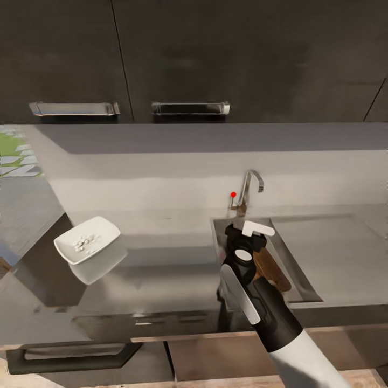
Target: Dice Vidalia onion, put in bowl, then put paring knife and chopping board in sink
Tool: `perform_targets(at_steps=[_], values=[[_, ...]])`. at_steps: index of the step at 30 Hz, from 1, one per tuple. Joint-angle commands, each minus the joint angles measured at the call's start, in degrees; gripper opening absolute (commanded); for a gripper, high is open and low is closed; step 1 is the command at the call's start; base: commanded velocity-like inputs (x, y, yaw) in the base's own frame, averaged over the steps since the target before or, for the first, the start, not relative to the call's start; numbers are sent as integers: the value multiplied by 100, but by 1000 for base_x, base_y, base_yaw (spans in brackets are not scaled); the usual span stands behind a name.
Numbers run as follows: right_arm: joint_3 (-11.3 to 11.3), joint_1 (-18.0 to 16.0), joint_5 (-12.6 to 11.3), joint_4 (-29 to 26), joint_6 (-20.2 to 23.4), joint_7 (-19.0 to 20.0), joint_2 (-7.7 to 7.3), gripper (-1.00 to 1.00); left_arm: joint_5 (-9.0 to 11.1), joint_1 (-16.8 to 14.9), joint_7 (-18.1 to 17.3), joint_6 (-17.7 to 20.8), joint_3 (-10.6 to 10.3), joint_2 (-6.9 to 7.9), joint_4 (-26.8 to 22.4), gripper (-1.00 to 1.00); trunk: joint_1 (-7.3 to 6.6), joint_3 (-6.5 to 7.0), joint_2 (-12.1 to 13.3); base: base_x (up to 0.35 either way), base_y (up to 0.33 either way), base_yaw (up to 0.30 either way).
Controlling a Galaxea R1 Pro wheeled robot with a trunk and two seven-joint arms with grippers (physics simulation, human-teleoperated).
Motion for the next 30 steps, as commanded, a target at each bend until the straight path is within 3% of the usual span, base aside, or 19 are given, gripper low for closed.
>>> perform_targets(at_steps=[1, 30], values=[[13, 4, -21, -18, 51, -38, -5, 100, 59, 1, 0, -14, -32, 7, -7, 100, -1, -8, -8, -325, 0, 0], [30, 145, -16, -37, 51, -38, -20, 100, 59, 0, 0, -14, -32, 7, -2, 100, -1, -8, -8, -339, 0, 0]])
